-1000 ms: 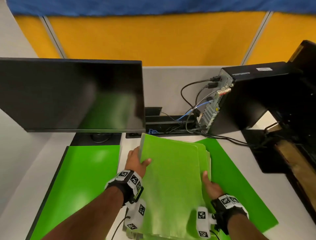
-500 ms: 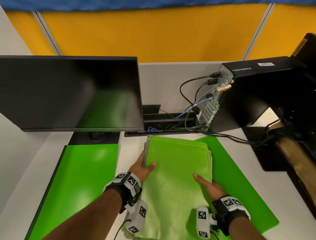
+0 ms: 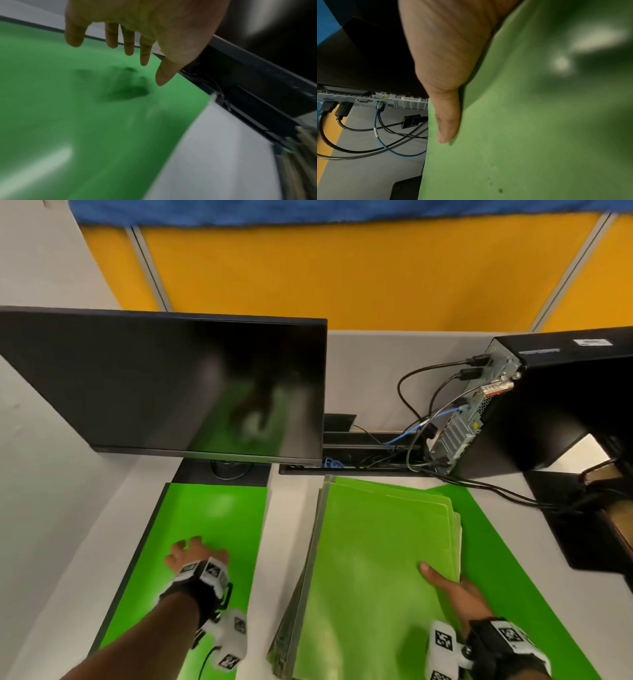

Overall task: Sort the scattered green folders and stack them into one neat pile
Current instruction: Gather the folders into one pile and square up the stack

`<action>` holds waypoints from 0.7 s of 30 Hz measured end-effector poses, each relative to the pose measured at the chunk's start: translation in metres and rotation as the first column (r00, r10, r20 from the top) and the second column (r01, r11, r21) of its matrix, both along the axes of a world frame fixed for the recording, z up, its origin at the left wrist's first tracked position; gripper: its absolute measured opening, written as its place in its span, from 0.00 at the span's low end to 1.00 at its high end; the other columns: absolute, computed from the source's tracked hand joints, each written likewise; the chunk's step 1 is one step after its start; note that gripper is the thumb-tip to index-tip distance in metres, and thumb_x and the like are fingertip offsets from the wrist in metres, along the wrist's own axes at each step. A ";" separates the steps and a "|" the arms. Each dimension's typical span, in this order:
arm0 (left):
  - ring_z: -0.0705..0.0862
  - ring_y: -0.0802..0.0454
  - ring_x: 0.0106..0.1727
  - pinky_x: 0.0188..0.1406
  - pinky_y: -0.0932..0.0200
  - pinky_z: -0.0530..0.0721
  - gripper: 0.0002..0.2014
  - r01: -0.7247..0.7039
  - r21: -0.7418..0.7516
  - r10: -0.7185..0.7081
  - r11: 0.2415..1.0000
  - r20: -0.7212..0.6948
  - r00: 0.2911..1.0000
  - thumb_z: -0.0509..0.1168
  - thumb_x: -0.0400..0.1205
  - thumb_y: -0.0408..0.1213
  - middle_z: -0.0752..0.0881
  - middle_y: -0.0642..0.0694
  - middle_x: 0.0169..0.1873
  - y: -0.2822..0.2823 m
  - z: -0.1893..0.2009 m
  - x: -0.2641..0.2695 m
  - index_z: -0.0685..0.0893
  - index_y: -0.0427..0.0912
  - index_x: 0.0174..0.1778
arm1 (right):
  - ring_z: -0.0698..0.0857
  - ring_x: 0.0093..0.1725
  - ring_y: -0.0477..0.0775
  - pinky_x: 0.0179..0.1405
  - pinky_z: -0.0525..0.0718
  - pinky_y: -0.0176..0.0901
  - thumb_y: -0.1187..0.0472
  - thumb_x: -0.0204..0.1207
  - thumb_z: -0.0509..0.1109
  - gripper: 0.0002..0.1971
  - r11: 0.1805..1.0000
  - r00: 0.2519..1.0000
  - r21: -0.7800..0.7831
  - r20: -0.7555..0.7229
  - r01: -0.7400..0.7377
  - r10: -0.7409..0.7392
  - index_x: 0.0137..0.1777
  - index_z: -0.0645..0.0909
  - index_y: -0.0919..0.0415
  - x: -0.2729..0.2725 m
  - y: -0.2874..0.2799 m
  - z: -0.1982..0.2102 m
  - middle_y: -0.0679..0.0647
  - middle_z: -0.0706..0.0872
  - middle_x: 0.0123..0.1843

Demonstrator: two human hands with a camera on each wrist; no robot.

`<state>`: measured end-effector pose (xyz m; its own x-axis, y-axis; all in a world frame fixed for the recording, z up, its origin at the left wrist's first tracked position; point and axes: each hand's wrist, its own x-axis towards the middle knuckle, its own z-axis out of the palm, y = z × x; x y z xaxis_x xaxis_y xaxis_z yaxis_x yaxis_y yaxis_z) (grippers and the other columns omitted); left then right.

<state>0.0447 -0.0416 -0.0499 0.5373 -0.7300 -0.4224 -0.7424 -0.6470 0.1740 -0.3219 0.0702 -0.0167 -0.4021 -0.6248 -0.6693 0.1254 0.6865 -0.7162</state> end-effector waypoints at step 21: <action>0.73 0.36 0.66 0.66 0.40 0.76 0.60 -0.017 0.083 0.014 0.996 0.033 0.999 0.80 0.46 0.66 0.73 0.36 0.63 0.024 -0.035 0.051 0.66 0.41 0.70 | 0.72 0.73 0.64 0.73 0.64 0.71 0.33 0.48 0.82 0.60 0.992 0.991 -0.063 0.083 0.106 -0.100 0.80 0.59 0.52 -0.033 0.040 -0.017 0.58 0.73 0.76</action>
